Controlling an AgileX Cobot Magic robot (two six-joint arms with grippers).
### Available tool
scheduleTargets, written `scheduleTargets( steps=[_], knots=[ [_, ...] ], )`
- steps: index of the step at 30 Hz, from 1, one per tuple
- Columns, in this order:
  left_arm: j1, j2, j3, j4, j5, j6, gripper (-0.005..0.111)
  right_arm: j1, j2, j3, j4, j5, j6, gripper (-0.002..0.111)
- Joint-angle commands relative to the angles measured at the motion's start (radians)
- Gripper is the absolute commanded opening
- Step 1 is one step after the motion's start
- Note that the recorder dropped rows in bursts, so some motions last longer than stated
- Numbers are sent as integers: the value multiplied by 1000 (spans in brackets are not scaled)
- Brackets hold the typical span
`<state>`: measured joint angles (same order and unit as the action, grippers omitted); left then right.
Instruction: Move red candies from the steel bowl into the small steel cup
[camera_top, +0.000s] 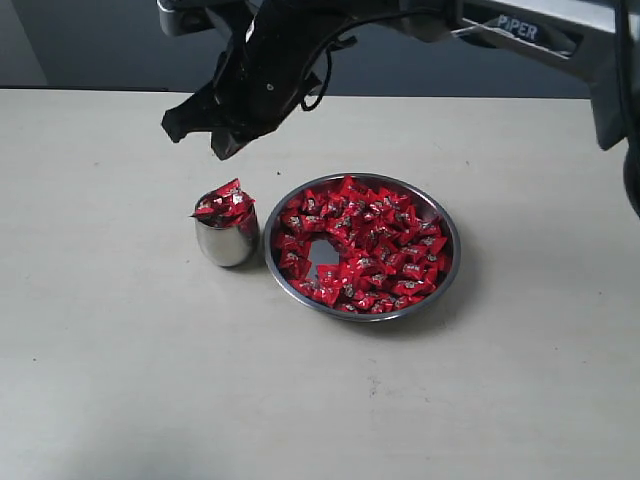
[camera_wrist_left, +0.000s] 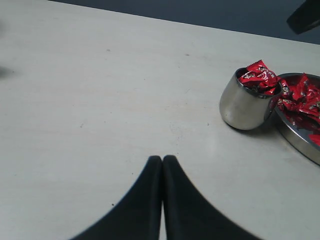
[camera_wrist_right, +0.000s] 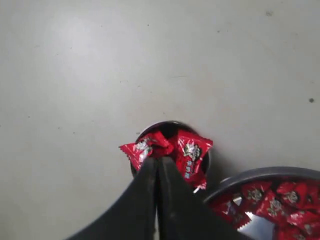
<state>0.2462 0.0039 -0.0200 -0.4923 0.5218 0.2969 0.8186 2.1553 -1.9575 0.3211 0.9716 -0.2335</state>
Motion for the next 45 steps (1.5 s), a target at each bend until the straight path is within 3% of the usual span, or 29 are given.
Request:
scheduleTargets(
  steps=[1,10,29,45],
  knots=[
    [2,-4,2,-1,-7,-2,0,-2,-68,-10,-94,70,72,-1],
    [2,-4,2,-1,-7,-2,0,-2,-391,328,-240,-26,208,-1],
    [2,-4,2,-1,-7,-2,0,-2,-1063,1000,-478,-411,208,-1],
    [2,-4,2,-1,-7,-2,0,-2,-1163,1045,-309,-322,208,-1]
  ],
)
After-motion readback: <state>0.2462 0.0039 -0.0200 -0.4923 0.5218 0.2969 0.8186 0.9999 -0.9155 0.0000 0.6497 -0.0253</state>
